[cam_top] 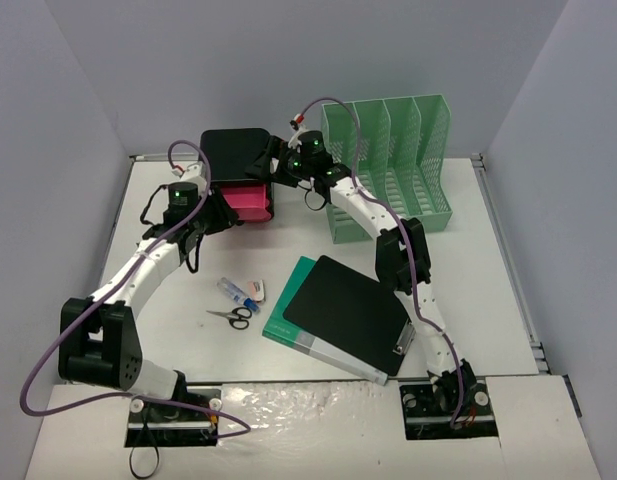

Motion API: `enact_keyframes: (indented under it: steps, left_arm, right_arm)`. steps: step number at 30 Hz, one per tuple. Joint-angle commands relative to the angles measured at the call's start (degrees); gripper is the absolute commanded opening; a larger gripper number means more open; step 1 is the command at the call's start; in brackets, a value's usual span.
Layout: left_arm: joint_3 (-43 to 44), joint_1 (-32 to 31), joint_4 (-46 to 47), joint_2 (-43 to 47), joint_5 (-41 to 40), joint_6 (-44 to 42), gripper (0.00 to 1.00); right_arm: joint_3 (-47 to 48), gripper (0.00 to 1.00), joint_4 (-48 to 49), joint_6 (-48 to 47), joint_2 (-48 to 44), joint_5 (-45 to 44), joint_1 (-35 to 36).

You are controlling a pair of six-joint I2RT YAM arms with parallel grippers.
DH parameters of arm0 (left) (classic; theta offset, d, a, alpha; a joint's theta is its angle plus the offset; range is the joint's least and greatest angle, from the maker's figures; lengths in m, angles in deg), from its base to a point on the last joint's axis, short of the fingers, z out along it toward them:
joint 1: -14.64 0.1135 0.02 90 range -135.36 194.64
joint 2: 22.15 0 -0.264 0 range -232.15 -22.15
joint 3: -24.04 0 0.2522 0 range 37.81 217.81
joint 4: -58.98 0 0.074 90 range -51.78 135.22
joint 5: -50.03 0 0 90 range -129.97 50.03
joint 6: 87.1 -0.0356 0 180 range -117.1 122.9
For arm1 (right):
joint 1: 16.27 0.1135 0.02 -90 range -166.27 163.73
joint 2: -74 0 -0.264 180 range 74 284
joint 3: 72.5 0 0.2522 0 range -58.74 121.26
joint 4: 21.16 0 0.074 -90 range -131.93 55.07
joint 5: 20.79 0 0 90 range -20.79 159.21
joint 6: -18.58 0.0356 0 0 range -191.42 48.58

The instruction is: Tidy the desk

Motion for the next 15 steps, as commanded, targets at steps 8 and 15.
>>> enact_keyframes:
  steps: [8, 15]
  left_arm:
    - [-0.2, -0.3, 1.0, 7.2, -1.1, -0.4, 0.00]
    - [0.1, -0.6, -1.5, 7.5, -1.3, -0.7, 0.47]
  right_arm:
    - [-0.1, 0.89, 1.6, -0.7, -1.7, -0.3, -0.7]
    - [-0.2, 0.89, 1.6, -0.9, -1.7, -0.2, -0.7]
